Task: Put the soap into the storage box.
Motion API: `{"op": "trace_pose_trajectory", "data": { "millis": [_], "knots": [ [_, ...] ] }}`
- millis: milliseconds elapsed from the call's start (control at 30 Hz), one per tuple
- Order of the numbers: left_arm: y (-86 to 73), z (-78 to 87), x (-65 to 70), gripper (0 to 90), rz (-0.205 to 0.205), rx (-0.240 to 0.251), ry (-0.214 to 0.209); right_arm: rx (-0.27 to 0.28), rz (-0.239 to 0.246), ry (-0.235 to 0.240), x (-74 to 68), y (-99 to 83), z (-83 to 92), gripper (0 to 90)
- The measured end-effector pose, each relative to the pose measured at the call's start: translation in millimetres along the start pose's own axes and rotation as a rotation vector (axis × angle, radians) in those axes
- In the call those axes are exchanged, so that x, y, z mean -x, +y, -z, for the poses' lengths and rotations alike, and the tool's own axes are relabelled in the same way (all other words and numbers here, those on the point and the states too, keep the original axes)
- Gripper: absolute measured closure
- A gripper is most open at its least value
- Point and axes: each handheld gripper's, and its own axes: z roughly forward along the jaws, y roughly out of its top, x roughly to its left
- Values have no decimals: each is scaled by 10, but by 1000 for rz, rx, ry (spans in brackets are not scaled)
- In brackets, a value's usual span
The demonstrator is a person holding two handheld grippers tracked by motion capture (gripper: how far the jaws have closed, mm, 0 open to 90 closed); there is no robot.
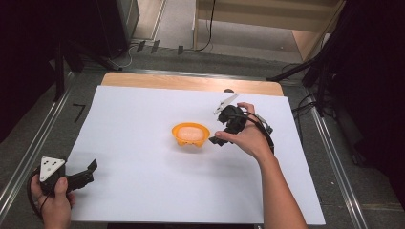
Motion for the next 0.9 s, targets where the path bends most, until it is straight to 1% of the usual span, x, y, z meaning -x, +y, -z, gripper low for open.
{"op": "trace_pose_trajectory", "data": {
  "millis": [133, 267, 300, 367, 433, 500, 533, 567, 667, 733, 833, 900],
  "knots": [
    [-1, 0, 2, 1, 1, 3, 1, 17, -37, -7, 17, -153, 50, 0],
    [-1, 0, 3, 1, 0, 3, 3, 31, -60, -14, 32, -305, 84, 0],
    [-1, 0, 2, 1, 0, 2, 3, 35, -74, -20, 29, -342, 97, 0],
    [-1, 0, 1, 1, 0, 3, 2, 52, -89, -16, 33, -417, 113, 0],
    [-1, 0, 3, 1, 1, 4, 3, 46, -95, -22, 34, -484, 127, 0],
    [-1, 0, 3, 1, 1, 5, 5, 58, -101, -30, 34, -564, 146, 0],
    [-1, 1, 3, 1, 0, 3, 5, 54, -111, -36, 27, -594, 155, 0],
    [-2, 0, 3, 1, 1, 7, 5, 57, -107, -40, 29, -625, 162, 0],
    [-3, 0, 4, 1, 1, 7, 7, 72, -118, -47, 7, -717, 181, 0],
    [-3, 1, 5, 1, 0, 8, 7, 68, -123, -55, -6, -780, 193, 0],
    [-4, 2, 6, 1, -1, 8, 7, 86, -141, -62, -19, -883, 214, 0],
    [-4, 2, 7, 1, -1, 9, 8, 84, -144, -70, -22, -952, 222, 0]
  ]
}}
